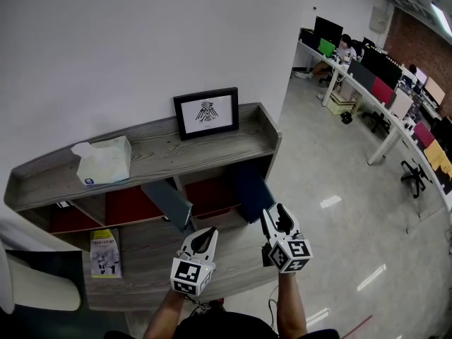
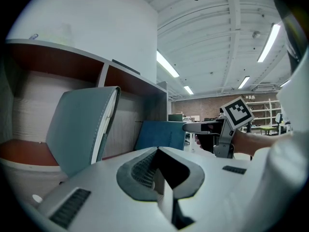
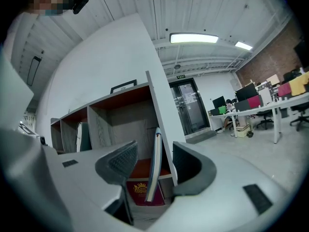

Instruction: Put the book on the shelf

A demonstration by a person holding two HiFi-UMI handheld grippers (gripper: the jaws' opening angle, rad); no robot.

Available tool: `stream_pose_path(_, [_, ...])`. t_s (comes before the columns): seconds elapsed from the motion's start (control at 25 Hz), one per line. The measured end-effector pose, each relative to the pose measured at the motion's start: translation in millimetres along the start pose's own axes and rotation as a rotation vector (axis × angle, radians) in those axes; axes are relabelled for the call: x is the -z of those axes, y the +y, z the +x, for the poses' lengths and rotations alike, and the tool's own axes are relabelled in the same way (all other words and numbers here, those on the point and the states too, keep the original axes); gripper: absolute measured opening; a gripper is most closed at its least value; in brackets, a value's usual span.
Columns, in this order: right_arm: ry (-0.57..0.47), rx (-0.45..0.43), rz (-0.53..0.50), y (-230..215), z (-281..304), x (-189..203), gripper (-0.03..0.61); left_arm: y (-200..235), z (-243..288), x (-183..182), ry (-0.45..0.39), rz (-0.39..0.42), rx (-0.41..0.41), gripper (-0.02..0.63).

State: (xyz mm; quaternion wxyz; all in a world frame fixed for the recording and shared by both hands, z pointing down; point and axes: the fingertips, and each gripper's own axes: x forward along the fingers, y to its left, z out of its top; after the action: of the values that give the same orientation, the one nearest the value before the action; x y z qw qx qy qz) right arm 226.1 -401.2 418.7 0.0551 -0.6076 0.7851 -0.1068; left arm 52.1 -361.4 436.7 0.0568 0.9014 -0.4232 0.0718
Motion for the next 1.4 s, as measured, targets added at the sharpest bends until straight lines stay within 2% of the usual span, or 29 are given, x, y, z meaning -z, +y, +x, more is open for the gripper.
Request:
stream_pose_path(0.64, [0.014, -0.063, -0.135, 32.6, -81.2, -4.3, 0.225, -44.1, -35.8, -16.4, -0.042, 0.018, -0.012, 0.006])
stream_pose_path(0.84, [-0.001, -0.071, -0.19, 43.3, -115.0, -5.6, 0.176, -67.3, -52.1, -17.0, -0.051, 0.023, -0.017, 0.006])
stream_pose_path(1.16, [-0.013, -0.068, -0.211, 48.5, -163.1, -1.1, 0.092, -98.8, -82.9, -10.4, -0.053, 0.023, -0.043, 0.006])
stream_pose_path(1.4, [-0.013, -0.086, -0.206, 53.6, -195.4, 7.8, 0.069, -120.9, -108.3, -0.8, -0.044, 0.033, -0.066, 0.006])
